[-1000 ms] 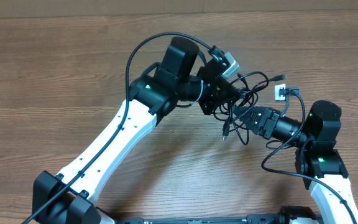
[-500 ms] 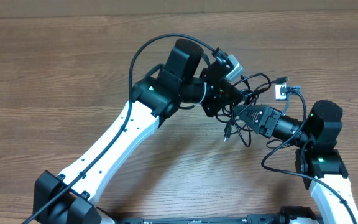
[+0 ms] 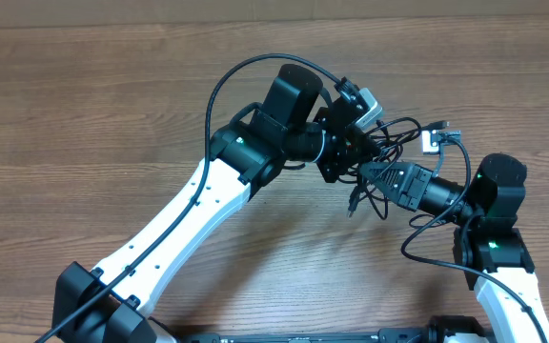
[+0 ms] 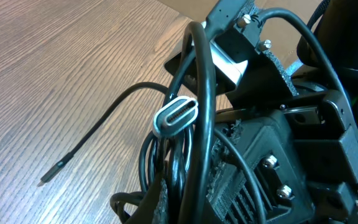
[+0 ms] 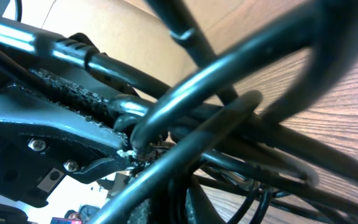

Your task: Untangle cables

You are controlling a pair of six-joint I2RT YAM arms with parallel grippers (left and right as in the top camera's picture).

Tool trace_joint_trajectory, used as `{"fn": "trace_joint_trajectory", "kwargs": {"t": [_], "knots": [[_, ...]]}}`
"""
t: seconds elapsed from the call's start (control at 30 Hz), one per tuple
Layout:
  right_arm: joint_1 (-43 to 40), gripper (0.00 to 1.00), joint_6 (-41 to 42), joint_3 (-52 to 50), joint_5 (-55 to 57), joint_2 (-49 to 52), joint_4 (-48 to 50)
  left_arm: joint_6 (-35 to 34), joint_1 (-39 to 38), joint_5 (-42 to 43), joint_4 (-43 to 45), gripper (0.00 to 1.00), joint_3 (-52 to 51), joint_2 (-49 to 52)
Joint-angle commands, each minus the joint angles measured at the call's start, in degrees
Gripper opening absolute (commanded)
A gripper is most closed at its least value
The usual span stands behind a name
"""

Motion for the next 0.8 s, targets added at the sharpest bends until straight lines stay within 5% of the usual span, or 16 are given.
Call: {"fn": "trace_joint_trajectory", "kwargs": {"t": [0.0,0.23,0.53,0.77], "knots": [[0.04,0.06,-0.13,1.09,0.72,-0.22,0.20,-1.38,-0.90,2.62,0.76,0.04,1.01,-1.33],[0.04,0.04,-0.57,1.09,0.72,-0.22,0.17,-1.92,-0.79,-3.32,-0.33,0.04,1.01,-1.33],[-0.02,0.04,-1.62,1.09,0.76,-0.22,0.13,-14.58,-0.72,-17.90,-0.37,0.04,1.01,-1.33],[-0.02,0.04,-1.62,1.09,6.38,-0.22,-3.96,-16.61,0.81,-18.45,-0.85,0.04,1.01,-1.33]]}}
